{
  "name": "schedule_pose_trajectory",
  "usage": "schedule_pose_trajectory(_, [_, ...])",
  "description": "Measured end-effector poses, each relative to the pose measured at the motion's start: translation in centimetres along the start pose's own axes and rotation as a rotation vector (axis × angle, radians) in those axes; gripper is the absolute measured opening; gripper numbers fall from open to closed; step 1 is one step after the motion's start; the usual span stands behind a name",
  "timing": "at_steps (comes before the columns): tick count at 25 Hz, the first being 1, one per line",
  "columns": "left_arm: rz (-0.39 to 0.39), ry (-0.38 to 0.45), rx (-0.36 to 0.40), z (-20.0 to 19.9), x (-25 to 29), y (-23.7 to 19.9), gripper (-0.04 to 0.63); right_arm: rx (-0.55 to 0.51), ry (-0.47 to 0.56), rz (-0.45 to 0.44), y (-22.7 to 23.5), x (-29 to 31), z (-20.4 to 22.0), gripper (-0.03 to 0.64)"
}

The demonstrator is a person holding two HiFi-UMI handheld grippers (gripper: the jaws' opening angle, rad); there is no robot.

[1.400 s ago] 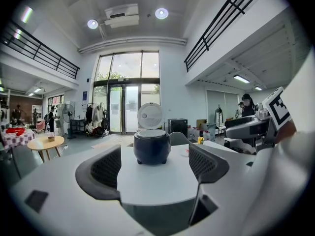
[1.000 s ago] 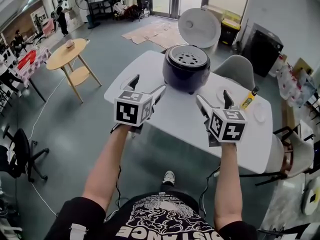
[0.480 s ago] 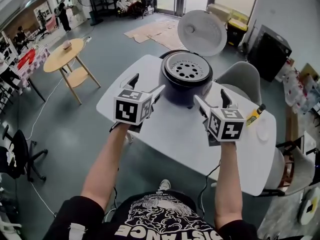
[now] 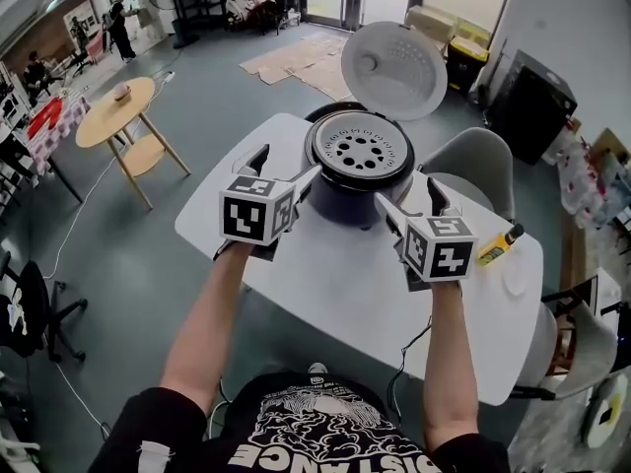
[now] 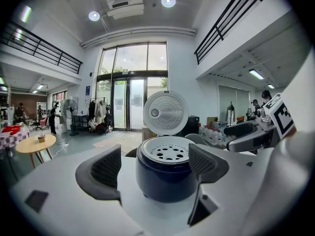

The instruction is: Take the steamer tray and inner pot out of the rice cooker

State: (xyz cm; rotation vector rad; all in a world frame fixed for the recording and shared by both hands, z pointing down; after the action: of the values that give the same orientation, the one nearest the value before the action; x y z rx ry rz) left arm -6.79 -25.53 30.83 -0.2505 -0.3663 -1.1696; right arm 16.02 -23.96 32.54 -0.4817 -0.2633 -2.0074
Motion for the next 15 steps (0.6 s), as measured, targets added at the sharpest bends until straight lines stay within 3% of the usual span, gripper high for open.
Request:
schedule_pose_trajectory(7, [0.003, 0.009, 0.009, -0.4, 1.4, 0.2, 0.414, -0.058, -0.016, -0.035, 0.6, 1.1, -0.5, 0.460])
schedule_pose_trajectory(15, [0.041, -0.002, 0.022, -0.5, 4.6, -3.3, 0.414, -0.279, -0.084, -0.129, -0.1, 5.6, -4.6, 0.457])
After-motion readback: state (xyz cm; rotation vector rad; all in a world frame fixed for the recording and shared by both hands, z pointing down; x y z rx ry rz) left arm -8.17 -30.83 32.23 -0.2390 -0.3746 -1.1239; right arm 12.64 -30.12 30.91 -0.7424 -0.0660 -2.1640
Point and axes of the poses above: the fingertips, and each gripper's own axes: x forward along the fingers, y to its right, z out of its underside, the point moved 5 cm from there along -x, backward along the fingers, and after that the axes turned 8 degrees about -y, right-handed, at the moved point
